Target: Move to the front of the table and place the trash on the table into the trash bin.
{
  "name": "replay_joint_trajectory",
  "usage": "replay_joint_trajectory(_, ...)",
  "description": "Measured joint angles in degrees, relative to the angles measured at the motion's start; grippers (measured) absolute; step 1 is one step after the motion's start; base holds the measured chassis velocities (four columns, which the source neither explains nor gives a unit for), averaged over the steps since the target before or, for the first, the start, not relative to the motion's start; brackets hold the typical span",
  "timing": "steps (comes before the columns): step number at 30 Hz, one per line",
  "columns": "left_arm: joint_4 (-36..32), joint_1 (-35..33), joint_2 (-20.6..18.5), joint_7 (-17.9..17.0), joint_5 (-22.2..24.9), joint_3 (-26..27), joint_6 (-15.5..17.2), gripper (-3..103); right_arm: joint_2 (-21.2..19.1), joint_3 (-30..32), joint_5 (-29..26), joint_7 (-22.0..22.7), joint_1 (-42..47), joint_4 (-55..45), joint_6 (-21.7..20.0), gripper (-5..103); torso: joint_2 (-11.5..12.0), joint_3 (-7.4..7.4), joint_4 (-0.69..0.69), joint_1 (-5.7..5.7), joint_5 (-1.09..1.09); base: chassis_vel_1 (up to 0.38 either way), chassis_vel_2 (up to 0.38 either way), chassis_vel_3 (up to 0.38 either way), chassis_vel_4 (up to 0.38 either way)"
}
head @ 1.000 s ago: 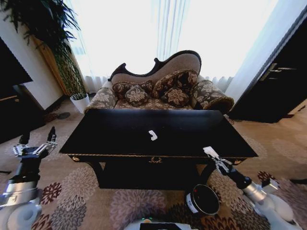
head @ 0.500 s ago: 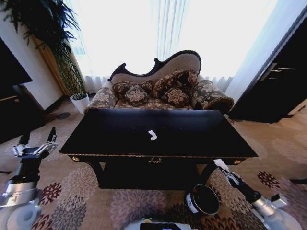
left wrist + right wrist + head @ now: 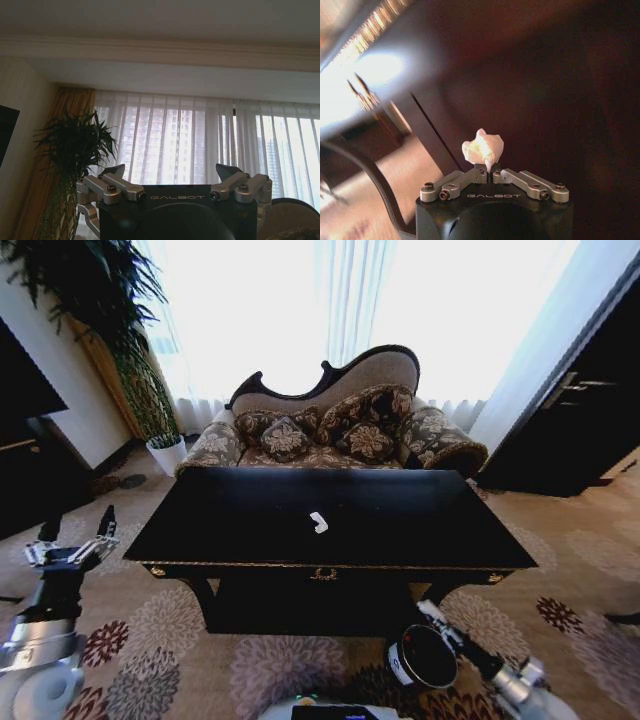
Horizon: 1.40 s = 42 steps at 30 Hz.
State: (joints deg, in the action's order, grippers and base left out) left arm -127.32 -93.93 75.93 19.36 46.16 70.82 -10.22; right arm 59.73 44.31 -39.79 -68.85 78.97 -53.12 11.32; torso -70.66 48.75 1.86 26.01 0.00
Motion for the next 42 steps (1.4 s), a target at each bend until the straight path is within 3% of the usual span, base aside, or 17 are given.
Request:
replay_joint_trajectory(8,0.1,0.3,0.3,0.0,-0.3,-1.0,0.0,100,-0.5,-3.2,7.0,6.8,-3.4,7.5,1.5,1,0.0,0.0,0.0,0.0,-0.04,0.0,0.0,0.0,0.0)
replay_joint_trajectory(11,0.1,0.3,0.5,0.0,-0.6,-1.5,0.1,100,0.1,-6.0,11.2,16.1,-4.8,8.2,1.8,1,0.0,0.0,0.0,0.0,-0.02,0.0,0.0,0.0,0.0)
replay_joint_trajectory(13,0.1,0.3,0.5,0.0,-0.6,-1.5,0.1,100,0.3,-6.4,11.8,17.7,-5.0,8.2,1.9,1,0.0,0.0,0.0,0.0,-0.02,0.0,0.0,0.0,0.0)
replay_joint_trajectory(15,0.1,0.2,0.5,0.0,-0.6,-1.4,0.1,100,1.1,-8.6,15.2,26.8,-6.0,8.5,1.3,1,0.0,0.0,0.0,0.0,0.0,0.0,0.0,0.0,0.0)
replay_joint_trajectory(16,0.1,0.2,0.5,0.0,-0.6,-1.4,0.1,100,1.1,-8.6,15.2,26.8,-6.0,8.5,1.3,1,0.0,0.0,0.0,0.0,0.0,0.0,0.0,0.0,0.0)
replay_joint_trajectory(18,0.1,0.1,0.5,0.0,-0.6,-1.1,0.0,100,1.7,-10.6,18.1,34.1,-7.4,10.1,1.1,1,0.0,0.0,0.0,0.0,-0.01,0.0,0.0,0.0,0.0)
replay_joint_trajectory(19,0.1,0.1,0.5,0.0,-0.6,-1.1,0.0,100,1.7,-10.6,18.1,34.1,-7.4,10.1,1.1,1,0.0,0.0,0.0,0.0,-0.01,0.0,0.0,0.0,0.0)
replay_joint_trajectory(22,0.0,0.1,0.5,0.0,-0.5,-0.8,0.0,100,2.8,-11.7,21.1,40.7,-9.0,11.6,1.1,1,0.0,0.0,-0.01,0.0,-0.01,0.0,0.0,0.0,0.0)
replay_joint_trajectory(28,0.2,0.1,0.4,0.0,-0.6,-0.8,0.0,100,2.9,-11.7,28.4,42.1,-9.9,14.1,1.1,1,0.0,0.0,0.0,0.0,-0.01,0.0,0.0,0.0,0.0)
replay_joint_trajectory(40,-0.5,-0.4,0.7,0.0,-1.0,-1.0,0.0,100,3.6,-12.2,31.3,47.8,-11.4,17.1,0.6,-2,0.0,0.0,-0.01,0.0,-0.01,0.0,0.0,0.0,0.0)
replay_joint_trajectory(42,-0.7,-0.7,0.4,0.0,-0.6,-0.3,0.0,100,3.7,-12.3,32.0,48.2,-11.4,17.1,0.0,7,0.0,0.0,0.0,0.0,-0.01,0.0,0.0,0.0,0.0)
